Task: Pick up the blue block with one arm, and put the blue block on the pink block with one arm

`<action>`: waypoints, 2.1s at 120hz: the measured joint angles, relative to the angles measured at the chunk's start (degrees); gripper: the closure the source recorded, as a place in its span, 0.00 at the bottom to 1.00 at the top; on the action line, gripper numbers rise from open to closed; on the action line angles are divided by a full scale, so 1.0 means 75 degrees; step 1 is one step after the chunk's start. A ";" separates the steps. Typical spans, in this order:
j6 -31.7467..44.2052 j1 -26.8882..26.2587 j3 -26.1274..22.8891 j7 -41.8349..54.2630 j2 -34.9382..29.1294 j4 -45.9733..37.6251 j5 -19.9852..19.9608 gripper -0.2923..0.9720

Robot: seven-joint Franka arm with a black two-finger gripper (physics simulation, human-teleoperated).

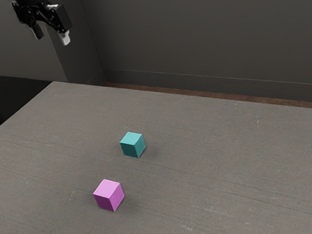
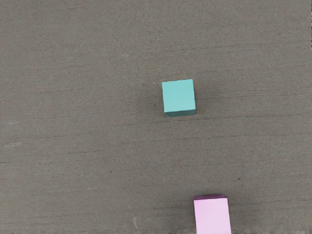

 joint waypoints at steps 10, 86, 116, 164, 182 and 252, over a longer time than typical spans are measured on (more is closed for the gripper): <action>-0.0015 -0.0094 0.0016 0.0053 0.0156 -0.0032 0.0019 0.23; 0.3569 -0.0460 0.1300 -0.0532 0.2958 -0.2586 -0.0341 0.23; 0.4358 -0.0457 0.1024 -0.0704 0.3543 -0.2544 -0.0394 0.23; 0.4773 -0.0466 0.0793 -0.0852 0.4388 -0.1936 -0.0407 0.23; 0.4863 -0.0477 0.0705 -0.0892 0.4703 -0.1706 -0.0412 0.23; 0.5046 -0.0478 0.0686 -0.1018 0.5254 -0.1445 -0.0440 0.46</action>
